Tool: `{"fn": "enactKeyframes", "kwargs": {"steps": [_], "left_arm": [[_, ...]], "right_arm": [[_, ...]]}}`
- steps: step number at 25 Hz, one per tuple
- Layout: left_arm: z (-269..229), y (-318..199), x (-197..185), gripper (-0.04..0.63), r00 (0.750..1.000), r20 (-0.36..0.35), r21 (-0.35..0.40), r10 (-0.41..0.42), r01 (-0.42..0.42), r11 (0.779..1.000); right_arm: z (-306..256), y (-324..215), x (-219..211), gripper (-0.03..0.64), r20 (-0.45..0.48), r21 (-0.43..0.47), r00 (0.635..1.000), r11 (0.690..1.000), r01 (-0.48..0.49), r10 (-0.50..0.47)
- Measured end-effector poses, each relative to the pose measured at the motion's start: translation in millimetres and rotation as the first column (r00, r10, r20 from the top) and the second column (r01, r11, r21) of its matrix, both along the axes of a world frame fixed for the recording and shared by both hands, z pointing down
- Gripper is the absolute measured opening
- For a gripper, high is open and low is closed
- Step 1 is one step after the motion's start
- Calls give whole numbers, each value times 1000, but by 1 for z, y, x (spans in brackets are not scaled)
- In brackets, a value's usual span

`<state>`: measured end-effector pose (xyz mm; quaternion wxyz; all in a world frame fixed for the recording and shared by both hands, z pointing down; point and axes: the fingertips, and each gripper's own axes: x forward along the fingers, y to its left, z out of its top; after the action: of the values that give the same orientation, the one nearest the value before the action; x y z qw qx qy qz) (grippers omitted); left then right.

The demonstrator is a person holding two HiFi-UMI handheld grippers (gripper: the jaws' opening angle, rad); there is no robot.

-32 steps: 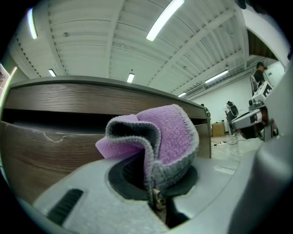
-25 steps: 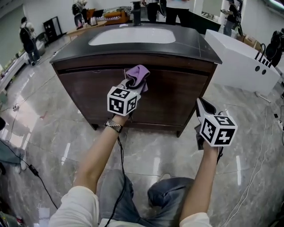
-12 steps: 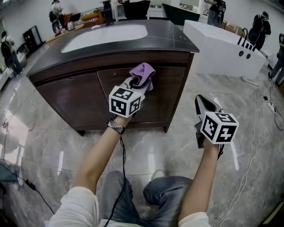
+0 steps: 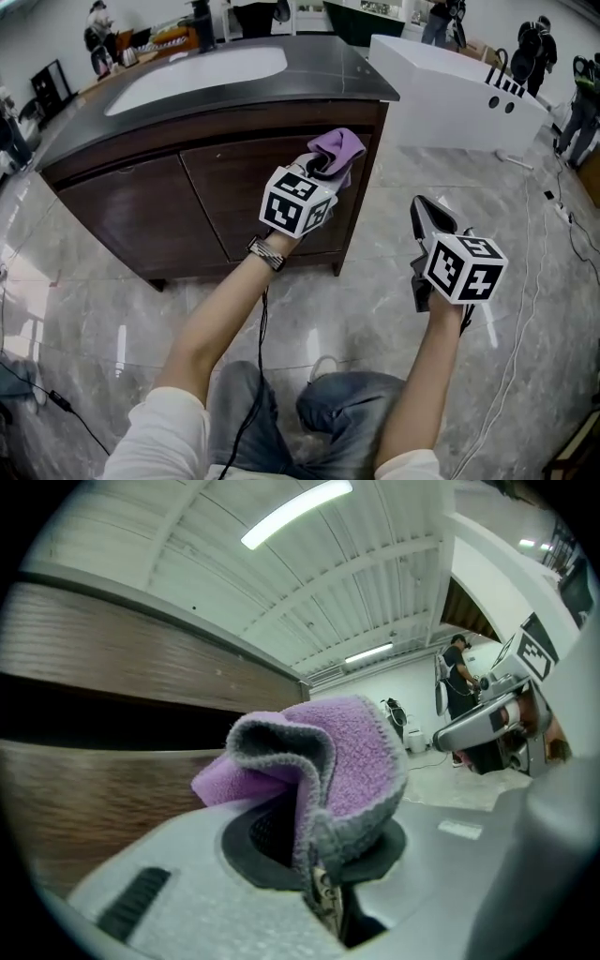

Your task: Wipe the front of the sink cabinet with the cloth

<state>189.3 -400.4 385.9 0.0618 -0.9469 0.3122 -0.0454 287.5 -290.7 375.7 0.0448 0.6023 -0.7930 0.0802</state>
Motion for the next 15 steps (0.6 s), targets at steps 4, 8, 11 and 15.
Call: {"fn": "enactKeyframes", "kwargs": {"steps": [4,8,11,15], "left_arm": [[2,-1,32,48,999,-5,-14,45,-45,999],[5,0,59,48,996,-6,-19,83,-84,996],[10,2,74,48,995,5,-17,99,-99,995],[21,10,94,48,992,11,-21,129,-129,991]], "right_arm": [[3,3,9,8,-3,-4,1000,1000,-19,19],[-2,9,20,8,2,14,999,999,-44,44],[-8,11,28,8,-2,26,998,998,-63,63],[-12,15,42,8,4,36,995,995,-97,97]]}}
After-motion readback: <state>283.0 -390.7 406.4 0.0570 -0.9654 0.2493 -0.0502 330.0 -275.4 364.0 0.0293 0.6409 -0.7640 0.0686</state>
